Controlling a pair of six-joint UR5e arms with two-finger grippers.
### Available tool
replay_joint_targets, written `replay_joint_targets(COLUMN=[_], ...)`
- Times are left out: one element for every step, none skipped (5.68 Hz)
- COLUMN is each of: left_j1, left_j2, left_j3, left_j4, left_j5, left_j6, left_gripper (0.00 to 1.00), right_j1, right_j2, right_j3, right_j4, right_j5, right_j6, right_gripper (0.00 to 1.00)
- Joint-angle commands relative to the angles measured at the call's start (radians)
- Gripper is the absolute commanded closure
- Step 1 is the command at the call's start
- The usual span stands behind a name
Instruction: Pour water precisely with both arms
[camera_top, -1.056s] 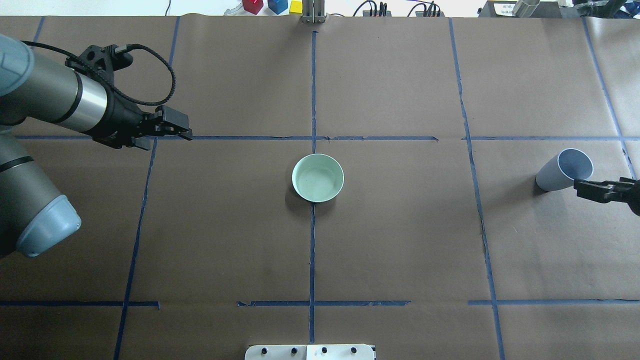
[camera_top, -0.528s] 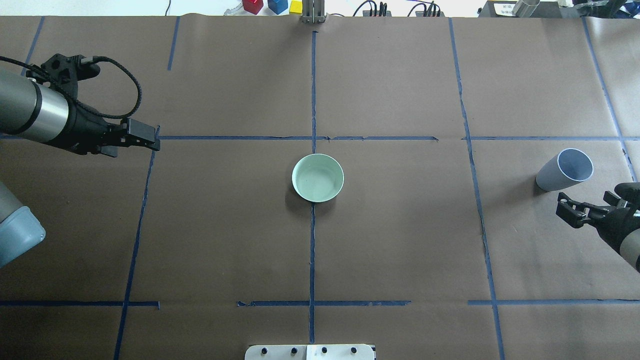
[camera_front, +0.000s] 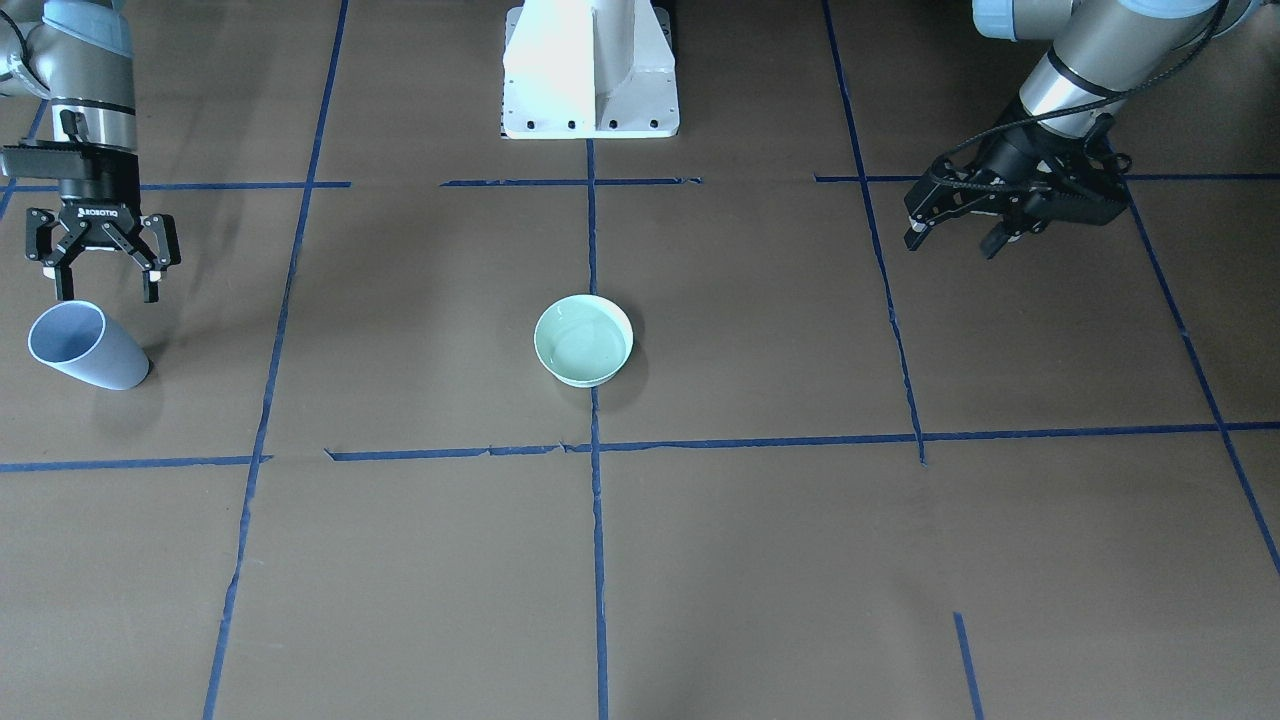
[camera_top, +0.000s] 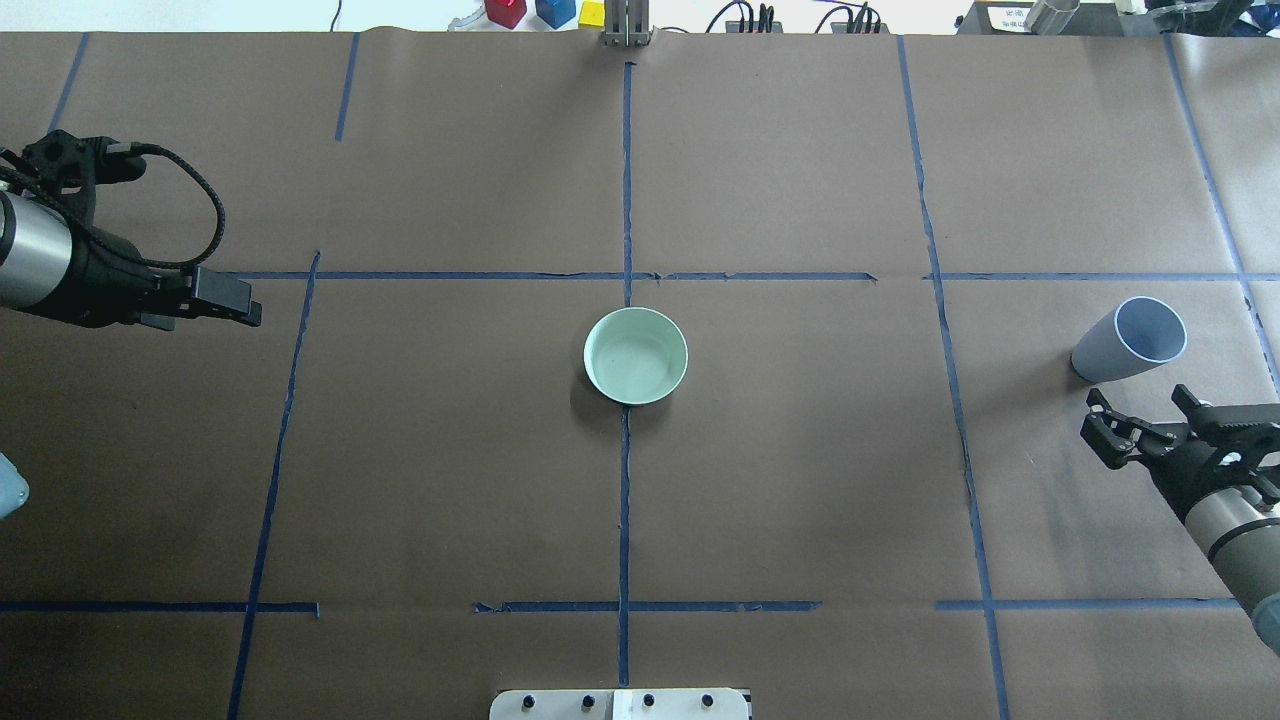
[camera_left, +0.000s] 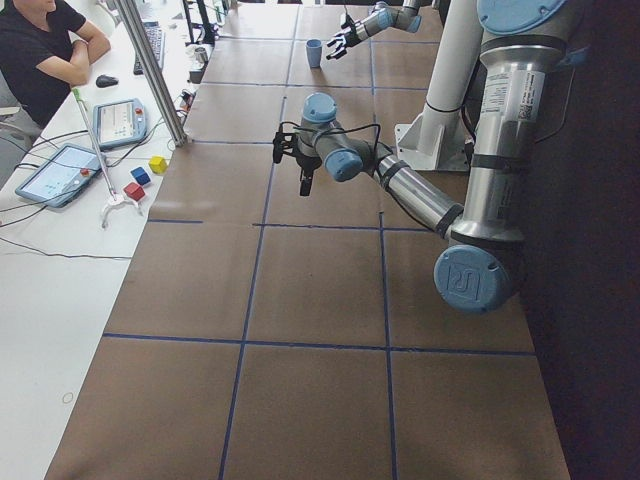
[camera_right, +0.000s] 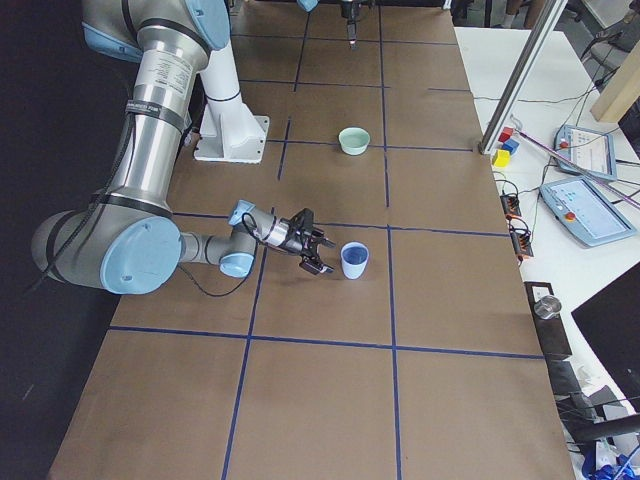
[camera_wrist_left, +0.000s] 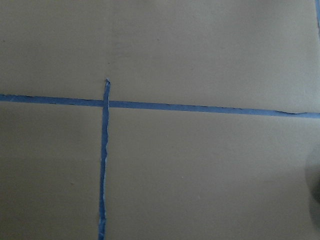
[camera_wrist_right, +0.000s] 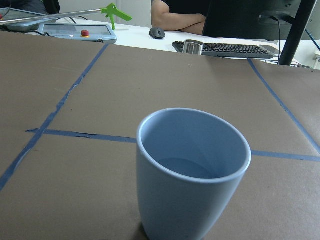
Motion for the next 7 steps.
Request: replay_joint_targets(left_j1=[-0.001, -0.001, -0.002, -0.002, -0.002, -0.002, -0.002], left_j2=[0.004, 0.004, 0.004, 0.004, 0.002, 0.002, 0.002], left_j3=[-0.002, -0.002, -0.002, -0.002, 0.000, 0.000, -0.002], left_j4=[0.000, 0.000, 0.000, 0.000, 0.000, 0.000, 0.000], left_j5=[0.000, 0.000, 0.001, 0.001, 0.001, 0.003, 0.003], left_j6=[0.004, 0.004, 0.004, 0.004, 0.004, 0.004, 0.002], left_gripper=[0.00, 0.00, 0.00, 0.00, 0.00, 0.00, 0.00], right_j1=[-0.001, -0.001, 0.003, 0.026, 0.041, 0.054, 0.077], right_j2=[0.046, 0.052, 0.072, 0.074, 0.074, 0.075, 0.104], right_j3=[-0.084, -0.085, -0.085, -0.085, -0.086, -0.086, -0.091], right_j4=[0.078, 0.079, 0.079, 0.078, 0.078, 0.078, 0.075], right_j5=[-0.047, -0.048, -0.050, -0.042, -0.041, -0.041, -0.035], right_j6=[-0.071, -0.073, -0.073, -0.075, -0.076, -0.076, -0.076], right_gripper=[0.01, 0.00, 0.00, 0.00, 0.00, 0.00, 0.00])
